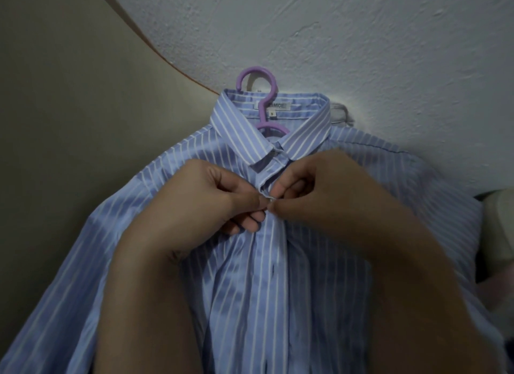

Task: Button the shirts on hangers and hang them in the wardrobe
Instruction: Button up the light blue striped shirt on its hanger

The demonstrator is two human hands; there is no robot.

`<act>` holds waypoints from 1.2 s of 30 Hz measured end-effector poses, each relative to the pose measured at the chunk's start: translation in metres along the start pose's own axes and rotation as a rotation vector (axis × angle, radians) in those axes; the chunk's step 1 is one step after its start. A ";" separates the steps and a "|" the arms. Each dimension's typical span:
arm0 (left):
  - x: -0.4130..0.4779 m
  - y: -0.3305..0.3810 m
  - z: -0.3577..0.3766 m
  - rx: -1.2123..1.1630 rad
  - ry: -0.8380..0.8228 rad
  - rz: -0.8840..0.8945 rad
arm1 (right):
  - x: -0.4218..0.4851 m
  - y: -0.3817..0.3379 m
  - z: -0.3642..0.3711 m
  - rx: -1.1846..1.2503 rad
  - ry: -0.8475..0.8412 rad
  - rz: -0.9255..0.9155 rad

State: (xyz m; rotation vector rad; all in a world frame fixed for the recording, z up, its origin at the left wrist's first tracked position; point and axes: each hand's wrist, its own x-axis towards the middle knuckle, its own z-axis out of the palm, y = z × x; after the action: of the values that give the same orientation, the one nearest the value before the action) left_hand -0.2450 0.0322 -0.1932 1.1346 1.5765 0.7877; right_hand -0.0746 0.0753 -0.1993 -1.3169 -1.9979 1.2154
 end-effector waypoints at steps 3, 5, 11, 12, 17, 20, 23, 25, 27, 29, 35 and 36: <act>0.000 -0.002 0.000 -0.017 -0.002 0.004 | 0.001 0.002 0.000 -0.049 0.028 -0.028; 0.001 -0.001 0.000 -0.011 -0.004 0.011 | 0.002 0.003 0.000 -0.084 0.027 -0.029; -0.003 0.002 -0.001 0.063 -0.037 0.040 | 0.005 0.005 0.000 -0.075 -0.014 0.000; -0.003 0.002 -0.002 0.066 -0.029 0.046 | 0.005 0.006 0.000 -0.065 -0.015 0.005; -0.002 0.001 -0.001 0.010 -0.029 0.061 | 0.005 0.010 0.000 0.083 -0.034 0.012; -0.002 0.000 -0.002 0.038 -0.042 0.096 | 0.005 0.010 0.000 0.114 -0.035 0.013; -0.001 -0.002 -0.005 0.114 -0.045 0.172 | 0.007 0.011 0.002 0.108 -0.023 0.022; 0.000 -0.004 -0.005 0.167 -0.045 0.232 | 0.007 0.011 0.001 0.116 -0.005 0.023; 0.000 -0.005 -0.006 0.221 -0.033 0.283 | 0.006 0.013 0.000 0.127 0.007 0.028; 0.000 -0.006 -0.008 0.230 -0.028 0.316 | 0.006 0.015 0.000 0.115 0.004 0.026; 0.006 -0.013 -0.010 0.147 -0.042 0.290 | 0.005 0.015 -0.001 0.190 0.030 -0.014; 0.008 -0.015 -0.010 0.144 -0.045 0.262 | 0.004 0.016 -0.001 0.205 0.033 -0.009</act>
State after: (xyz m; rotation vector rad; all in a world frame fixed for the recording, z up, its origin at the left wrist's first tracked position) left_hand -0.2597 0.0346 -0.2062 1.4754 1.4833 0.8216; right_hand -0.0681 0.0821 -0.2129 -1.2178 -1.8006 1.3452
